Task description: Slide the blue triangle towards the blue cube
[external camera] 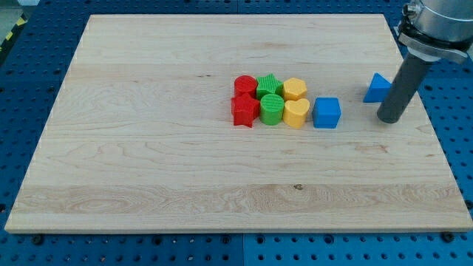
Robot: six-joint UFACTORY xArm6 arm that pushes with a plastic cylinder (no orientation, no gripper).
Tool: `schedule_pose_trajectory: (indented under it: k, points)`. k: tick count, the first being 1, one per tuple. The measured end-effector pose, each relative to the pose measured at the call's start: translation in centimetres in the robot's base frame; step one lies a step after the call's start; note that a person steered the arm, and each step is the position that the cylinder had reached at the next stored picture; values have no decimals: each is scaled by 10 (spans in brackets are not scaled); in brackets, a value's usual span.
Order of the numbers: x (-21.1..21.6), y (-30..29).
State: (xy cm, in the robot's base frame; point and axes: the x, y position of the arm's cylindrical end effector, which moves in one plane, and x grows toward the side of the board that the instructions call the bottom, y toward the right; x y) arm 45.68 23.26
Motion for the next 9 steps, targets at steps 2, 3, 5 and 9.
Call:
schedule_pose_trajectory:
  k: [2,3,5,9]
  points:
    - [0,10]
    - [0,10]
    - [-20,28]
    - [-69,2]
